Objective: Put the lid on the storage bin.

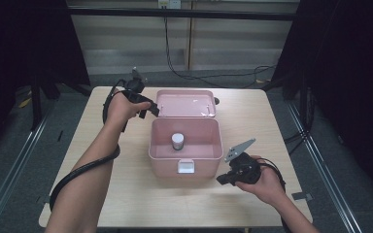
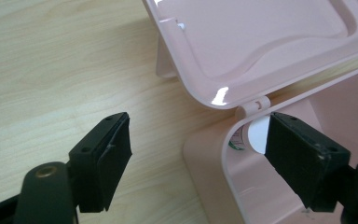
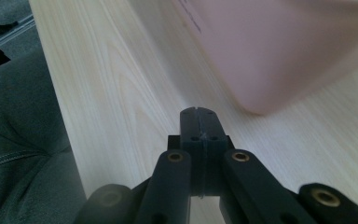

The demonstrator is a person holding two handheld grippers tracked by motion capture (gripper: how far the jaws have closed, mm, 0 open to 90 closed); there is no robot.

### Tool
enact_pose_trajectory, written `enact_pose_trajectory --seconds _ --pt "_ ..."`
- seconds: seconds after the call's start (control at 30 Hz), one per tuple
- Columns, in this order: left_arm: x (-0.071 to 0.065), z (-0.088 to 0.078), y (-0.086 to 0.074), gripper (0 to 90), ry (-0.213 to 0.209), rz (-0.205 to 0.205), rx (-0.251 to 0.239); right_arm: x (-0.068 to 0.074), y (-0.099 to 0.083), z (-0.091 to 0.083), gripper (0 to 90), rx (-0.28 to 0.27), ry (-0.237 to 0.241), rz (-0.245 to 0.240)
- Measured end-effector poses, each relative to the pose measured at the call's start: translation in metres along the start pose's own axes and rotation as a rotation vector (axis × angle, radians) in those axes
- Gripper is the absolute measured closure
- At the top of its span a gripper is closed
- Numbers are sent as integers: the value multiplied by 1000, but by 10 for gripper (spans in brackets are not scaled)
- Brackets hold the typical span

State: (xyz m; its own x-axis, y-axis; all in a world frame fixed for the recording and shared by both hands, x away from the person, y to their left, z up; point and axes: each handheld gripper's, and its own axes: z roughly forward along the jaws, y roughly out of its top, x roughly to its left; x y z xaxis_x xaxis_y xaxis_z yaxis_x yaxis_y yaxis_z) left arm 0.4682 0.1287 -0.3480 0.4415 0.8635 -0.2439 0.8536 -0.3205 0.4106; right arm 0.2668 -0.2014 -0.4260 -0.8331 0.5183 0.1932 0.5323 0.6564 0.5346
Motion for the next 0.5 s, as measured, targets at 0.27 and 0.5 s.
enact_pose_trajectory --seconds 0.27,0.5 --pt "9 0 -3 166 3 -32 -26 6 17 4 900 2 15 -31" --pt "15 4 -7 160 7 -62 -27 12 31 6 900 -3 28 -64"
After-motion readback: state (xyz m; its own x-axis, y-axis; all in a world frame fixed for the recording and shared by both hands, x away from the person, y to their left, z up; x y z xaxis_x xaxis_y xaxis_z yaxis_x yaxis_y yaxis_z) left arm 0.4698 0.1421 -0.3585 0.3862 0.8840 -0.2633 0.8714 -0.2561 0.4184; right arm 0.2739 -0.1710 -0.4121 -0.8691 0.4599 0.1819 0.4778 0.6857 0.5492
